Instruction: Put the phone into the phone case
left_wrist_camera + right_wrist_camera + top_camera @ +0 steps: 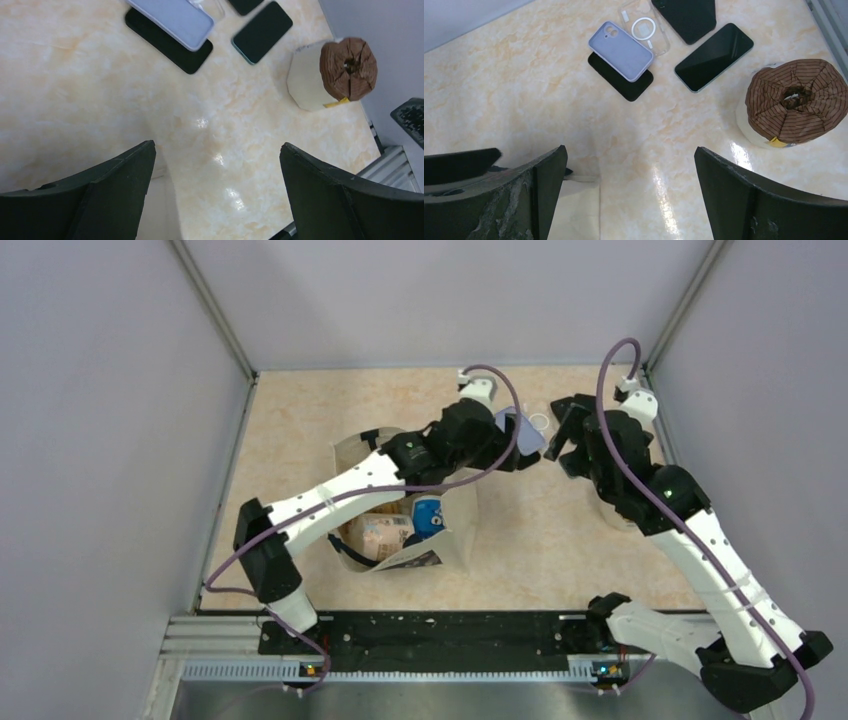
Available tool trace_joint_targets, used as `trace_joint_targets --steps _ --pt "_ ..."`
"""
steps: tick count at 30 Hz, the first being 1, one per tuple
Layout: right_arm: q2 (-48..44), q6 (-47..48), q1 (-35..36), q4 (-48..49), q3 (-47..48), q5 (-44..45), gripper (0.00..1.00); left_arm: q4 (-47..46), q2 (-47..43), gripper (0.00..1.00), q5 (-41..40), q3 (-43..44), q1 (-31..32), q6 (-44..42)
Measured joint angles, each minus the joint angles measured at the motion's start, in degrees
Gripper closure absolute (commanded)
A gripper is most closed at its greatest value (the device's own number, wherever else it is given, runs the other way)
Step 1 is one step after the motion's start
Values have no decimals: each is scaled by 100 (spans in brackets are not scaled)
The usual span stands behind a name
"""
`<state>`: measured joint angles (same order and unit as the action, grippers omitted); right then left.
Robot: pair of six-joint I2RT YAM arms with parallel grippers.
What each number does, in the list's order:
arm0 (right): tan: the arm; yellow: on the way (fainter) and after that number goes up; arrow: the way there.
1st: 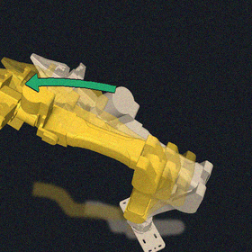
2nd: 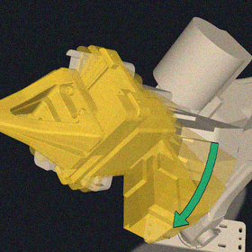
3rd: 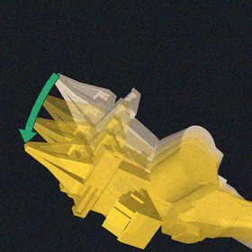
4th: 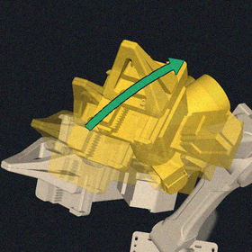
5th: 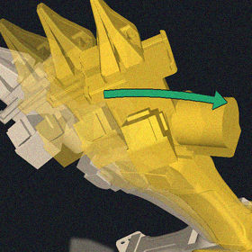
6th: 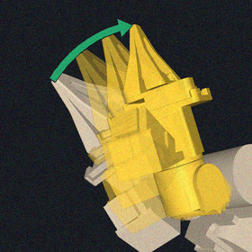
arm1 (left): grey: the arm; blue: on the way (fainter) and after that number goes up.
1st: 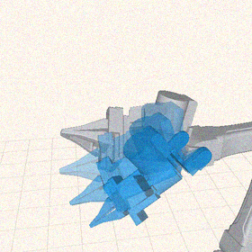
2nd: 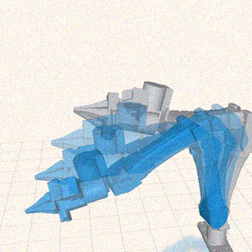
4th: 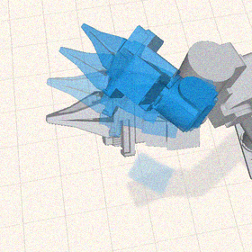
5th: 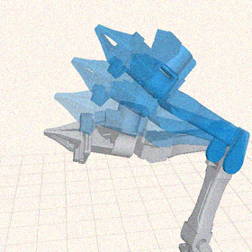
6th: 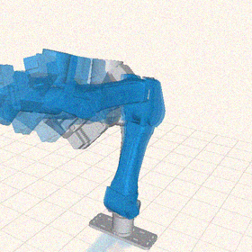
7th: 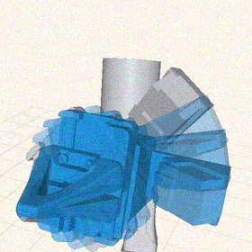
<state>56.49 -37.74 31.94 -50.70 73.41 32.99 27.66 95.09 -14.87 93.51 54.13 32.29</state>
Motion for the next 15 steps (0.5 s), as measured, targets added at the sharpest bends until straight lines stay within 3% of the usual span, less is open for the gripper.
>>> trace_joint_targets --steps 15 --pt "271 0 0 -208 9 -168 1 -649 754 1 402 -1226 848 634"
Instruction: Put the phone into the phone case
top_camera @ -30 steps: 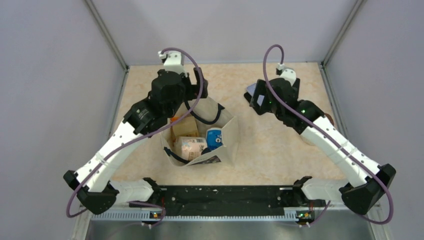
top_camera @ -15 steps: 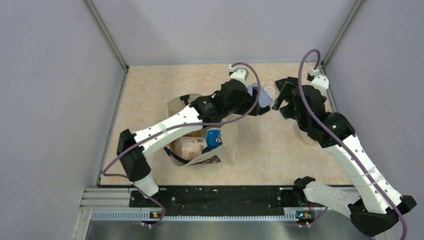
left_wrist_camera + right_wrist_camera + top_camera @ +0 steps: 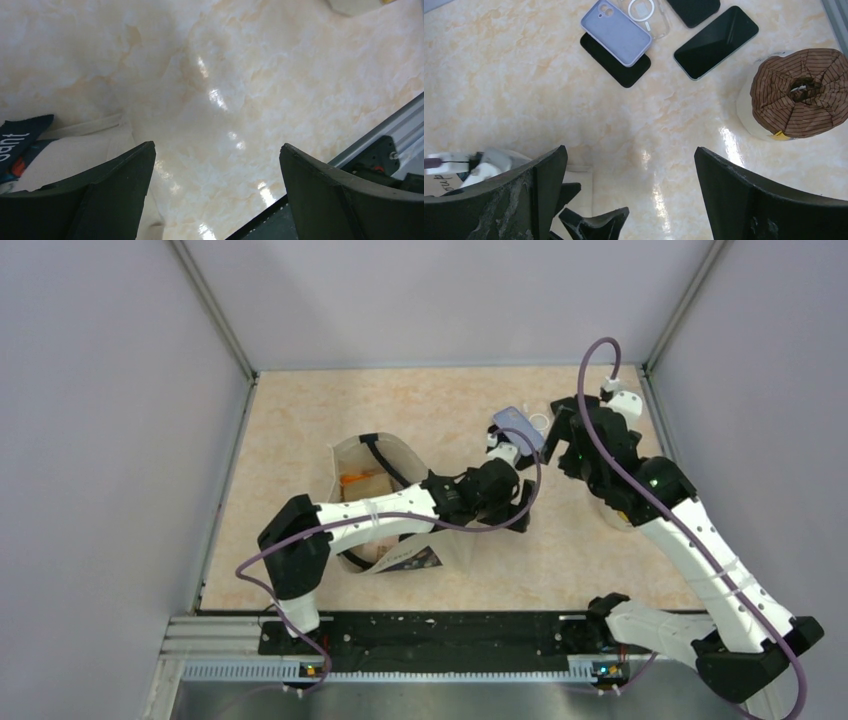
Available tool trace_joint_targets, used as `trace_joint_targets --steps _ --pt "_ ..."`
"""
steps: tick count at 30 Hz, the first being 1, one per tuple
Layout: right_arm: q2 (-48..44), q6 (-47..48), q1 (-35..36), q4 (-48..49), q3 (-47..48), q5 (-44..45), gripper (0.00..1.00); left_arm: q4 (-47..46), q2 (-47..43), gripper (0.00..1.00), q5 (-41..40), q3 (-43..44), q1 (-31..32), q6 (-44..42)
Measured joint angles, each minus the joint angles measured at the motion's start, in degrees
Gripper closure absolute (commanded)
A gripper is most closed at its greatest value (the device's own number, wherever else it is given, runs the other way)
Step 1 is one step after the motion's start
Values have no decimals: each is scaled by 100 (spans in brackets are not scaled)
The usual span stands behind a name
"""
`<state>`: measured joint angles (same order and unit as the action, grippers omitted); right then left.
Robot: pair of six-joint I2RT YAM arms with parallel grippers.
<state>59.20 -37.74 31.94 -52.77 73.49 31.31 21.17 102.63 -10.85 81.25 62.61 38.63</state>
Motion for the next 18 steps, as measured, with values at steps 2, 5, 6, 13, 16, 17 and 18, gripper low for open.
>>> trace_joint_targets --steps 2,5,6,13,16,17,18 --pt "35 0 0 9 -2 -35 1 -81 0 1 131 -262 2 2" --pt "55 -2 0 92 -87 -118 1 -149 0 1 247 -704 -7 -13" --pt "61 -2 2 114 -118 -151 1 -142 0 1 262 -855 -11 -13" --pt "116 -35 0 251 -337 -306 1 -446 -448 1 474 -1895 -118 59" --pt "133 -42 0 317 -413 -411 1 -531 -870 1 575 -2400 -490 120" --pt "136 -42 0 343 -426 -444 1 -542 -979 1 590 -2524 -636 138" --pt "142 -42 0 391 -455 -494 1 -568 -1108 1 632 -2669 -844 157"
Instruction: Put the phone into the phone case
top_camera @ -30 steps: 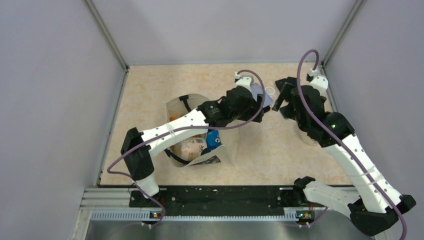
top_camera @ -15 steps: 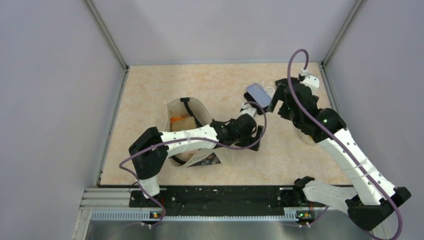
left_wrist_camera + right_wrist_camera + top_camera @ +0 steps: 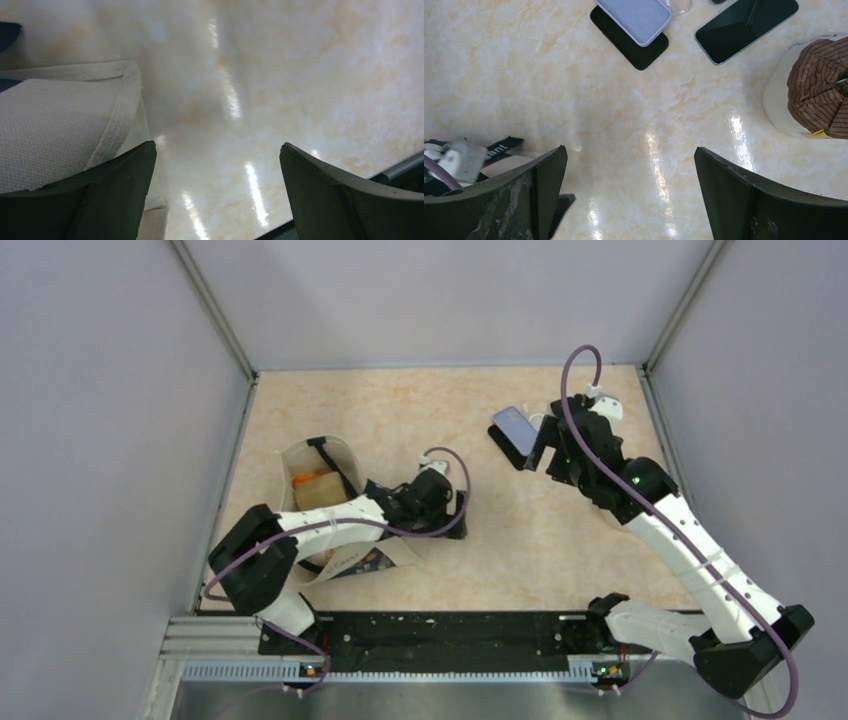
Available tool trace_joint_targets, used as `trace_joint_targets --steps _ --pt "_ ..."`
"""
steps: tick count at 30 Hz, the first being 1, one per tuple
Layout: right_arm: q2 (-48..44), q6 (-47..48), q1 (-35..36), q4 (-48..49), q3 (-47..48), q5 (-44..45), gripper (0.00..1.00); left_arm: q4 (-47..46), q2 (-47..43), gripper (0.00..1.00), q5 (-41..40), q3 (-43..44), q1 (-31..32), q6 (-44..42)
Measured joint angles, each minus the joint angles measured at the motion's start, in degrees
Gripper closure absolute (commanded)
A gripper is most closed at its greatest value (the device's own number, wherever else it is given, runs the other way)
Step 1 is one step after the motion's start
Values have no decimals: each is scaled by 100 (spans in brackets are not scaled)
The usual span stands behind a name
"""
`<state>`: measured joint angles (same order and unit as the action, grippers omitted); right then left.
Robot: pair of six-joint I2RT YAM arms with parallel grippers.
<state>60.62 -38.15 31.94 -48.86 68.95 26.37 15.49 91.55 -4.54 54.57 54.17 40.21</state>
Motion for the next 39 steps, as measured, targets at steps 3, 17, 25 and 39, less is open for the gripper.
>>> trace_joint_targets --steps 3,17,25,39 --pt "42 0 0 66 -39 -96 1 4 -345 1 66 -348 -778 15" --pt "229 20 0 522 -256 -573 1 645 -345 1 -162 -365 -3071 -175" --pt "527 94 0 651 -291 -680 1 1036 -212 1 -234 144 -3735 -389" --pt "1910 68 -988 1215 -186 -887 19 1508 -393 3 98 1733 -2428 -966"
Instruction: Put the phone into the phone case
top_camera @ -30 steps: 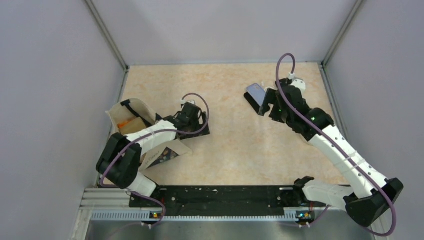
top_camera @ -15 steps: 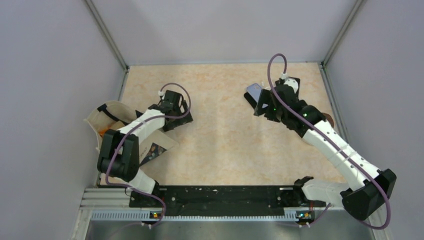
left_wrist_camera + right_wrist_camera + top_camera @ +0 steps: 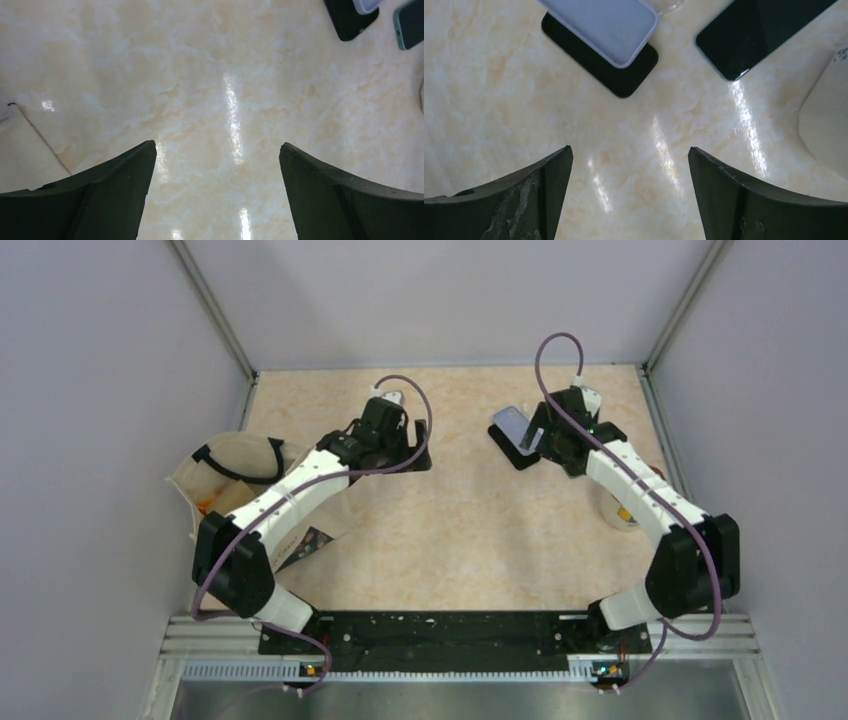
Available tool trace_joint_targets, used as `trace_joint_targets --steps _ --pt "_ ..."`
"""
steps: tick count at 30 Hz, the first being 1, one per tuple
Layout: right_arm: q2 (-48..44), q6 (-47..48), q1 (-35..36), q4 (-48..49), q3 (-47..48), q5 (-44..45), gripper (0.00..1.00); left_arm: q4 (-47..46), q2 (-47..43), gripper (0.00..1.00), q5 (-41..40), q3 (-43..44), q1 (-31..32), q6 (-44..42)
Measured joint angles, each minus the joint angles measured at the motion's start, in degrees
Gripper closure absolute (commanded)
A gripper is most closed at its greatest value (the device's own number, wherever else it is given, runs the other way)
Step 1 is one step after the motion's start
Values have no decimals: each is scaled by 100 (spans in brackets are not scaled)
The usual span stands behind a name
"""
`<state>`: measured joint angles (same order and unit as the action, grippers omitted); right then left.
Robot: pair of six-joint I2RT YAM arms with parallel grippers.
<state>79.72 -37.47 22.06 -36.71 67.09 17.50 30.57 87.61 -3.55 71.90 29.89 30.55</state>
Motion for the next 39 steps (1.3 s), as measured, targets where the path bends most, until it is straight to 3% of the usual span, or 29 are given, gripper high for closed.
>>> trace_joint_targets --steps 2,7,11,17,21,30,39 --pt "387 -44 -398 289 66 -98 28 111 -144 4 48 0 229 20" --pt "1460 -164 -1056 949 291 -225 34 275 -566 4 120 -81 431 72" --pt "2197 -170 -1224 1316 529 -328 37 426 -914 4 118 -203 433 70" --pt "3010 -155 -1250 1598 876 -514 50 479 -1213 5 118 -350 433 57" --pt "3211 -157 -1250 1703 909 -590 59 535 -1255 5 118 -413 433 55" --pt "3246 -173 -1252 1878 909 -671 98 588 -1287 5 116 -496 433 57" --pt "3230 -256 -1261 1906 909 -734 100 590 -1290 5 0 -603 433 170"
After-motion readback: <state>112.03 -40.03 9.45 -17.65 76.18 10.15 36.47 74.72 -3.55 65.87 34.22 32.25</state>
